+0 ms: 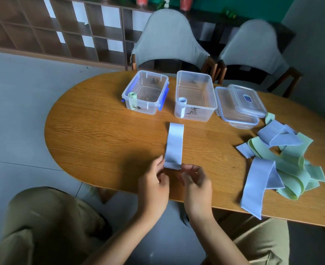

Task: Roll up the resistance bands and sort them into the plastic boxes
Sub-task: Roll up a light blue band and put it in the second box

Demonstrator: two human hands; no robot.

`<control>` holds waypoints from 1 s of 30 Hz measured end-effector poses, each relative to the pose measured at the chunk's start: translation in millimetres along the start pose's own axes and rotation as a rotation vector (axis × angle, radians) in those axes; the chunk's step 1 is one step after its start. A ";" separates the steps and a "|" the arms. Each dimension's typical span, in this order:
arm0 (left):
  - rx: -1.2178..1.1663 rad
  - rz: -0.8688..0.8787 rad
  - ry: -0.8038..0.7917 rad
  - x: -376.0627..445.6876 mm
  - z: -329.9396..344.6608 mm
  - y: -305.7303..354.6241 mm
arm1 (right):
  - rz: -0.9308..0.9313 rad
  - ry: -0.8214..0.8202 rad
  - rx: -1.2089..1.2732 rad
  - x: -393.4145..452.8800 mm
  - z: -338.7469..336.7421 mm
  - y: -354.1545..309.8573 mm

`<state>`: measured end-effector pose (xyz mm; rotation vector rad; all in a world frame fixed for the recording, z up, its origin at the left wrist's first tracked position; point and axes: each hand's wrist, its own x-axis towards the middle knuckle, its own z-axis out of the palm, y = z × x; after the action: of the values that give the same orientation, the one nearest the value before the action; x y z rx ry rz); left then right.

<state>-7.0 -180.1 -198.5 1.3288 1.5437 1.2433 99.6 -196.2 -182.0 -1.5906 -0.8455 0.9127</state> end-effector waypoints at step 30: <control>0.053 0.008 -0.156 -13.6 -14.2 2.2 | -0.391 -0.197 -0.446 -5.5 -18.5 11.3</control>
<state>-17.1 -196.3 -193.5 1.4321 1.4716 1.0822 114.3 -211.1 -189.8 -1.6346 -1.5214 0.6295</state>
